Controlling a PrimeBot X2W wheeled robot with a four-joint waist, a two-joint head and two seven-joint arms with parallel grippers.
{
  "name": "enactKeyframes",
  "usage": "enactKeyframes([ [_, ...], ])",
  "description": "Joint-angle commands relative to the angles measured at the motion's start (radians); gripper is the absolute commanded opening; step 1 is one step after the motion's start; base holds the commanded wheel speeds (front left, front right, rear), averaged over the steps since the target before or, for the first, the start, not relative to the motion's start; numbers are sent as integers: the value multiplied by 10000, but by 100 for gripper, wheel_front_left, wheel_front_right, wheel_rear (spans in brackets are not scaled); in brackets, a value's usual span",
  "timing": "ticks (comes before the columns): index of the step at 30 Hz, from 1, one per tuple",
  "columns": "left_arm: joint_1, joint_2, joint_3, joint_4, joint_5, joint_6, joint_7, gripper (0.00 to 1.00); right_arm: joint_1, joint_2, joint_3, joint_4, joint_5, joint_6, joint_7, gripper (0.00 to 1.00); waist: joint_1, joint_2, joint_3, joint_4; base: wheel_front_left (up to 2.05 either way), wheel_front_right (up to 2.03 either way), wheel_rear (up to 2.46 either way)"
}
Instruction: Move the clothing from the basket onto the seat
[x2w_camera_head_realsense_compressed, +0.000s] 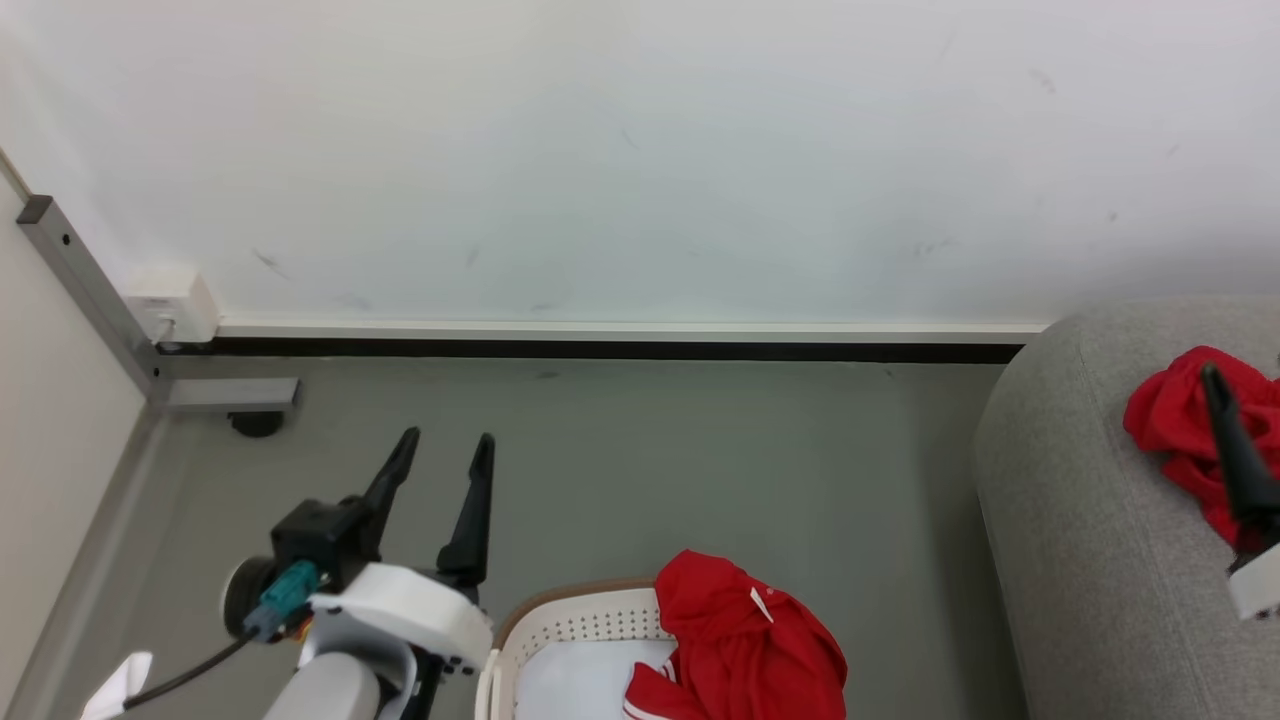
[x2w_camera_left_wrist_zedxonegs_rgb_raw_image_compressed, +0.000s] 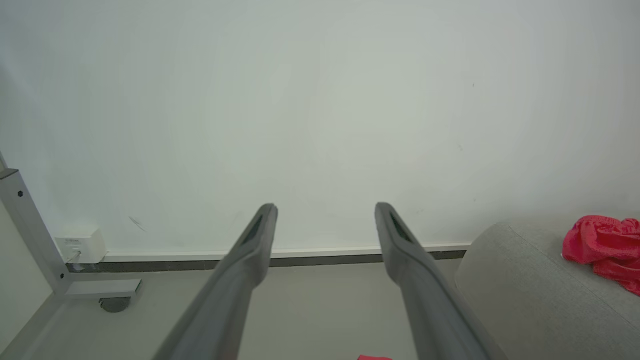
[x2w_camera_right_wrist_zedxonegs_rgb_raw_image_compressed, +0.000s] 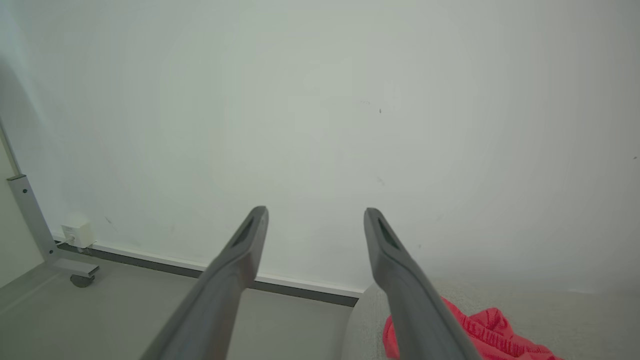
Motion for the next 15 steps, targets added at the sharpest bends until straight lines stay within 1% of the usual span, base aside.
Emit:
enactKeyframes([
  [1,271,2,151,-45,138,29,-7,100,473,283,-379,-224,-320,-22,-26,100,3,0,-61,57,0,0,0],
  [4,671,-96,611,-166,317,65,-7,100,1469,1162,-1431,-904,-1139,-22,-27,100,3,0,-82,64,0,0,0],
  [8,1256,-300,1207,-360,590,39,-7,100,2617,2405,-2493,-1905,-2116,-22,-28,100,3,0,-122,0,0,0,0],
  [12,1767,-533,1697,-603,887,-122,-7,100,3502,3455,-3044,-2610,-2766,-22,-28,100,3,0,-98,-79,0,0,0],
  [15,2053,-735,2012,-784,1208,-270,-7,100,3890,4021,-3173,-2888,-3146,-22,-29,100,3,0,-51,-119,0,0,0],
])
